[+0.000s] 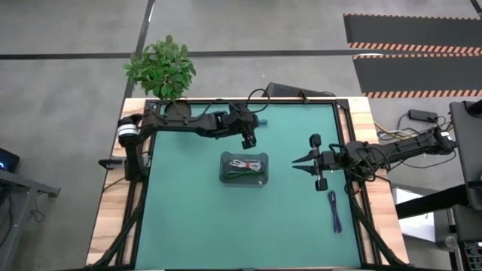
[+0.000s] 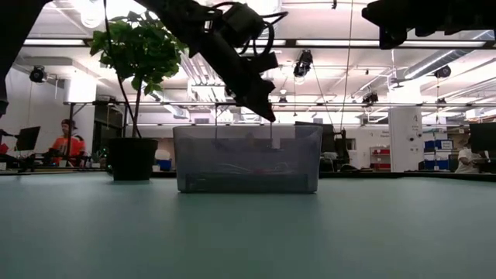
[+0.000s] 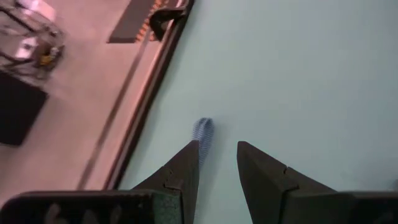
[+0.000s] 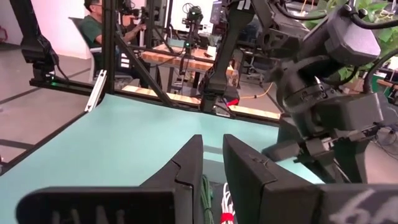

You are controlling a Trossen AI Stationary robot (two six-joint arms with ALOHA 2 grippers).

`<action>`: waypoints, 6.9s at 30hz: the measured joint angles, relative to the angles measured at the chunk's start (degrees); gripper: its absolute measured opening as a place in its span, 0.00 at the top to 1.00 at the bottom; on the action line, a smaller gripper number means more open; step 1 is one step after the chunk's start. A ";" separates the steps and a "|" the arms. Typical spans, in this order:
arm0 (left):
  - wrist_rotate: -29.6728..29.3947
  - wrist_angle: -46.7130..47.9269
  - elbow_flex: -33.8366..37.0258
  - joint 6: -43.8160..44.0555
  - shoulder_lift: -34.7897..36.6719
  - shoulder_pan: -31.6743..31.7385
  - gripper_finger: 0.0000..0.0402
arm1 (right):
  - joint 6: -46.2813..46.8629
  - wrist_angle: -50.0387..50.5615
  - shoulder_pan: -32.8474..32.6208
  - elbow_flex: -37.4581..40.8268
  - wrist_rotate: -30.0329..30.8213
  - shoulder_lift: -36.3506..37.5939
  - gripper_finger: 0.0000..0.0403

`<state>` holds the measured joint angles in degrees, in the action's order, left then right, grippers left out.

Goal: Pick and place USB-C Cables
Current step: Put the blue cable into the black transparent container

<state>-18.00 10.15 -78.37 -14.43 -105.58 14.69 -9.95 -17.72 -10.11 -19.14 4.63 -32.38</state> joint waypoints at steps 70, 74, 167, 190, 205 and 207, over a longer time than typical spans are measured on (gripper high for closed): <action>1.29 -2.76 7.89 0.51 -0.15 3.75 0.72 | 0.45 0.37 0.00 -0.02 -0.01 -0.02 0.87; 1.33 -2.90 7.89 0.49 -0.15 3.93 0.62 | 0.45 0.51 0.00 -0.02 -0.01 -0.01 0.87; 11.25 -13.57 12.20 0.68 -4.61 10.06 0.51 | -1.44 1.23 0.00 -0.04 1.55 -0.07 0.87; 11.78 -18.95 11.52 0.54 -8.50 10.46 0.51 | -1.58 1.58 0.00 -0.04 2.83 -0.07 0.87; 10.60 -19.31 12.12 0.51 -8.72 11.60 0.51 | -3.46 1.58 0.02 -0.04 4.61 0.02 0.87; 10.60 -19.19 12.20 0.51 -8.72 11.73 0.51 | -3.54 1.58 0.02 -0.04 4.60 0.02 0.87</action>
<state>-7.40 -9.04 -66.17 -13.91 -114.30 26.41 -13.49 -16.14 -10.09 -19.18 9.23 -32.36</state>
